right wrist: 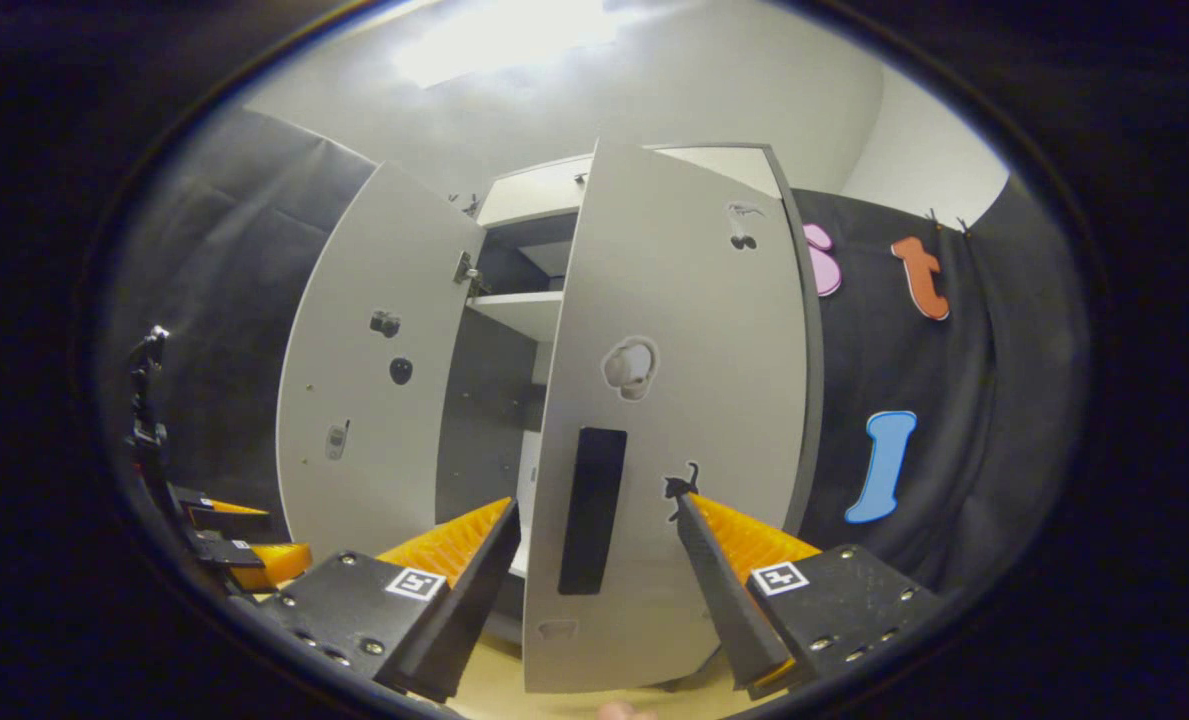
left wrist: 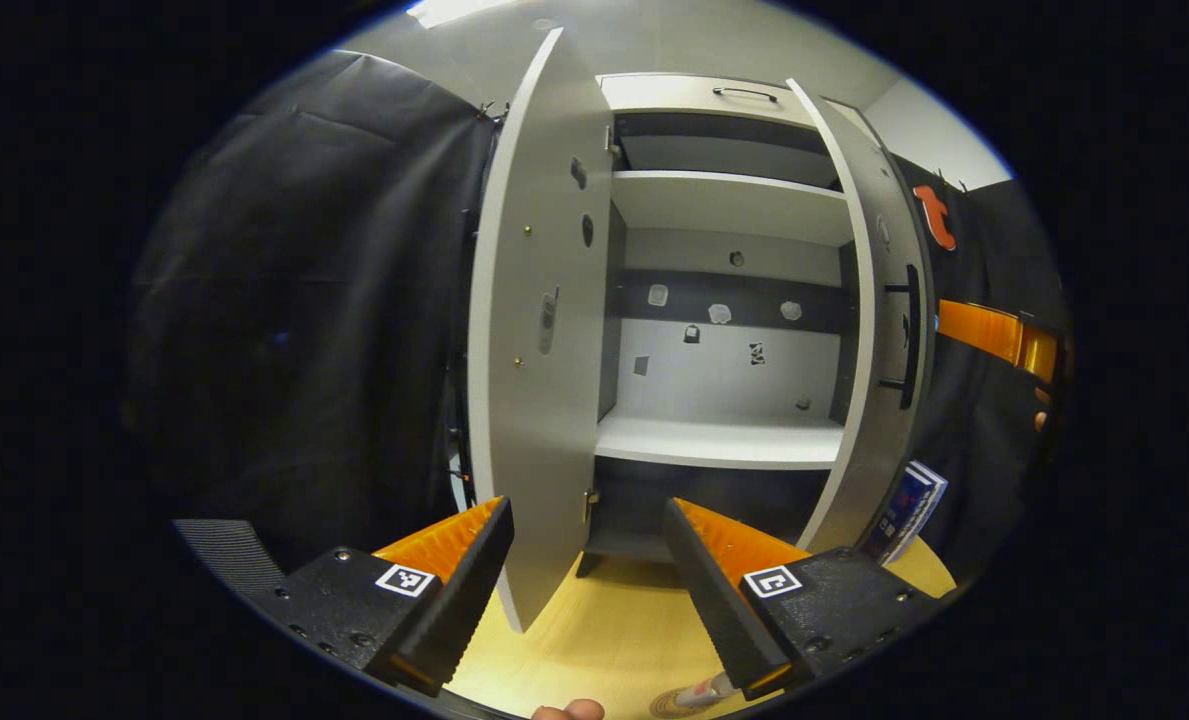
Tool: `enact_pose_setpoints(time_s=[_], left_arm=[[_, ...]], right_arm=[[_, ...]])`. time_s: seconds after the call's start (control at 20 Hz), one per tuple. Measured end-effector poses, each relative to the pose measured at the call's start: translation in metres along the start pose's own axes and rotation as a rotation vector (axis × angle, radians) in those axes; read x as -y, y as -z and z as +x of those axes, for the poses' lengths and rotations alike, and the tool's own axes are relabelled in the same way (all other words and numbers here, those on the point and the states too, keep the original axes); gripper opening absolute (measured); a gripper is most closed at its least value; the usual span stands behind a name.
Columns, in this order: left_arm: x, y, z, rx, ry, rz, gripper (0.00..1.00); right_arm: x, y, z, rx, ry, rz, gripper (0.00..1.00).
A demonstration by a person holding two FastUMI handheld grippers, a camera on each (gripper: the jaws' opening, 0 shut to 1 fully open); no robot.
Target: Grasp the bottle in the cabinet with the left hand and place it on the coaster, then close the right door with the right hand and the left door with the left hand.
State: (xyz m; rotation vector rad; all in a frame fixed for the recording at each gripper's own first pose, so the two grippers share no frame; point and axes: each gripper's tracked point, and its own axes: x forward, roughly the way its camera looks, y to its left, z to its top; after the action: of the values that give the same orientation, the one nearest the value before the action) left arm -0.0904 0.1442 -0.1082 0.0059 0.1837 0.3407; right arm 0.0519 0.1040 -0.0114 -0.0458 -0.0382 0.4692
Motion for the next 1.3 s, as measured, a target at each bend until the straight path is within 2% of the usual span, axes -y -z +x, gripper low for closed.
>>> enact_pose_setpoints(time_s=[0.35,0.4,0.45,0.5,0.55,0.6,1.2,1.25,1.3], left_arm=[[-0.032,0.004,0.005,-0.009,-0.061,-0.019,0.96],[-0.035,0.003,0.006,-0.008,-0.067,-0.022,0.96],[-0.039,0.003,0.007,-0.007,-0.072,-0.025,0.93],[-0.042,0.002,0.007,-0.006,-0.076,-0.027,0.96],[-0.045,0.001,0.008,-0.004,-0.078,-0.028,0.93],[-0.048,0.001,0.008,-0.004,-0.081,-0.028,0.97],[-0.086,0.007,0.01,-0.004,-0.118,-0.034,0.97],[-0.089,0.007,0.011,-0.003,-0.121,-0.034,0.97],[-0.092,0.006,0.013,-0.003,-0.122,-0.034,0.93]], right_arm=[[0.001,0.005,-0.002,-0.016,0.011,-0.013,0.93],[0.001,0.004,-0.003,-0.015,0.015,-0.016,0.95],[0.001,0.004,-0.003,-0.016,0.018,-0.019,0.95],[0.001,0.004,-0.002,-0.018,0.02,-0.02,0.95],[0.001,0.005,-0.003,-0.019,0.023,-0.021,0.95],[0.001,0.005,-0.004,-0.022,0.026,-0.021,0.95],[-0.002,0.008,-0.01,-0.036,0.066,-0.015,0.95],[-0.003,0.008,-0.011,-0.037,0.07,-0.016,0.92],[-0.003,0.008,-0.011,-0.037,0.076,-0.017,0.95]])
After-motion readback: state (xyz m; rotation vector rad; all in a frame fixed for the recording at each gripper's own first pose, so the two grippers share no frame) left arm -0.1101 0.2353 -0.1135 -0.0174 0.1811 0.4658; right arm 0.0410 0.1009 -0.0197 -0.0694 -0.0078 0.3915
